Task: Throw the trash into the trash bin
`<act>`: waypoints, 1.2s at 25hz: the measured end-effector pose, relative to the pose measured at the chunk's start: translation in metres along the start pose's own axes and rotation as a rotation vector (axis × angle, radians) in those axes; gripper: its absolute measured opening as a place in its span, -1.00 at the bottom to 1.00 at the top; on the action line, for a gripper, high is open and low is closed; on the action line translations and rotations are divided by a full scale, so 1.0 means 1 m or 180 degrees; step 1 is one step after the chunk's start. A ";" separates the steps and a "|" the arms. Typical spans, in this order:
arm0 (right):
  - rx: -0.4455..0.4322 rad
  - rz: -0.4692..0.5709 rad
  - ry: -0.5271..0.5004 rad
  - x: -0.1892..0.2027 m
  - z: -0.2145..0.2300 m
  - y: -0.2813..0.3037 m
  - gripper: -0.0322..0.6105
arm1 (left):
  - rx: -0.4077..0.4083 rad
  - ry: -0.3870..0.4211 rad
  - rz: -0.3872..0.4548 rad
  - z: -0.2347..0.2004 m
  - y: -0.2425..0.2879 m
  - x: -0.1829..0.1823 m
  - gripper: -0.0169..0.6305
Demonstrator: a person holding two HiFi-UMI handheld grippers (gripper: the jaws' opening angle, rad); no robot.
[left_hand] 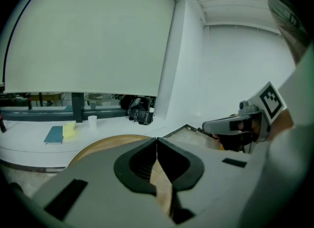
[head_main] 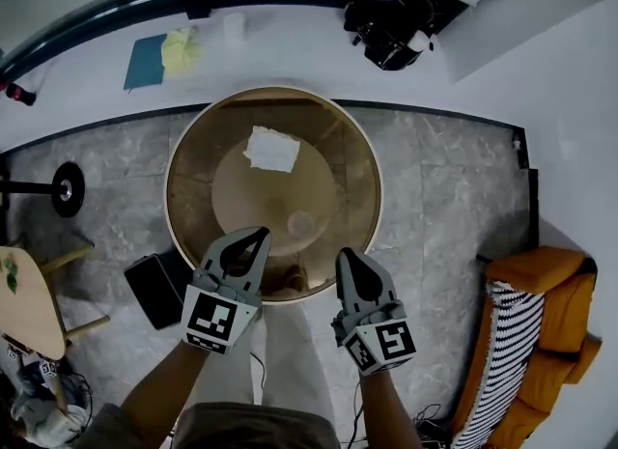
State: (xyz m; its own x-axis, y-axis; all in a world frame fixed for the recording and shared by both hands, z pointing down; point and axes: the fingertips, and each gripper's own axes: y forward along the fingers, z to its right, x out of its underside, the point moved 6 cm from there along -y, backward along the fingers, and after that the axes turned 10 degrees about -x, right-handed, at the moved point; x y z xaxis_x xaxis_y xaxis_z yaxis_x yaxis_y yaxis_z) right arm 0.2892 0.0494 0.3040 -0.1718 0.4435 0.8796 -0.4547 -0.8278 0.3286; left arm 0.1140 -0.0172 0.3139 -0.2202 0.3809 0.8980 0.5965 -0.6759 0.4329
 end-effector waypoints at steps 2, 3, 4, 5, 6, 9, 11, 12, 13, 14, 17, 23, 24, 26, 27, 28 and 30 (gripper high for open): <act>0.0011 -0.0020 0.0032 0.015 0.008 0.006 -0.85 | 0.0000 -0.0006 -0.0008 0.000 0.008 0.017 -0.89; 0.0013 -0.0032 0.0053 0.022 0.010 0.009 -0.85 | -0.0003 -0.0002 -0.0014 0.000 0.012 0.025 -0.89; 0.0013 -0.0045 0.0075 0.029 0.013 0.011 -0.85 | -0.0006 0.0004 -0.0022 0.000 0.015 0.032 -0.89; 0.0012 -0.0057 0.0096 0.035 0.014 0.013 -0.85 | -0.0007 0.0006 -0.0032 0.000 0.018 0.038 -0.89; 0.0013 -0.0068 0.0115 0.041 0.016 0.014 -0.85 | -0.0005 0.0004 -0.0044 0.000 0.022 0.042 -0.89; 0.0010 -0.0090 0.0162 0.053 0.016 0.017 -0.85 | 0.0022 0.0006 -0.0080 -0.001 0.028 0.052 -0.89; 0.0001 -0.0099 0.0183 0.057 0.016 0.016 -0.85 | 0.0036 0.0010 -0.0103 0.000 0.030 0.056 -0.89; -0.0002 -0.0102 0.0191 0.058 0.015 0.015 -0.85 | 0.0045 0.0016 -0.0116 0.001 0.031 0.057 -0.88; -0.0002 -0.0104 0.0197 0.059 0.016 0.014 -0.85 | 0.0060 0.0025 -0.0129 0.002 0.032 0.058 -0.88; -0.0002 -0.0105 0.0202 0.059 0.016 0.013 -0.85 | 0.0084 0.0040 -0.0141 0.004 0.033 0.058 -0.86; -0.0005 -0.0101 0.0207 0.061 0.017 0.011 -0.85 | 0.0171 0.0085 -0.0185 0.011 0.039 0.061 -0.52; 0.0064 -0.0080 0.0283 0.062 0.029 0.007 -0.85 | 0.0362 0.0319 -0.0347 0.030 0.057 0.069 0.05; 0.0071 -0.0076 0.0295 0.062 0.030 0.007 -0.85 | 0.0389 0.0344 -0.0374 0.032 0.060 0.071 0.05; 0.0072 -0.0079 0.0318 0.064 0.031 0.006 -0.85 | 0.0416 0.0378 -0.0426 0.036 0.064 0.076 0.06; 0.0069 -0.0082 0.0328 0.065 0.031 0.006 -0.85 | 0.0419 0.0394 -0.0450 0.037 0.067 0.078 0.06; 0.0067 -0.0085 0.0338 0.065 0.031 0.005 -0.85 | 0.0416 0.0411 -0.0475 0.038 0.070 0.082 0.06; 0.0062 -0.0089 0.0351 0.066 0.032 0.004 -0.85 | 0.0400 0.0437 -0.0536 0.040 0.076 0.092 0.05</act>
State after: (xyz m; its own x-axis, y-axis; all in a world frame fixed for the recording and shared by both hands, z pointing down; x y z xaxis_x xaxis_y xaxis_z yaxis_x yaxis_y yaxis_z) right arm 0.3037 0.0641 0.3746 -0.2551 0.5007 0.8272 -0.4437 -0.8207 0.3599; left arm 0.1702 -0.0086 0.4263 -0.4223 0.3864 0.8200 0.6318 -0.5231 0.5719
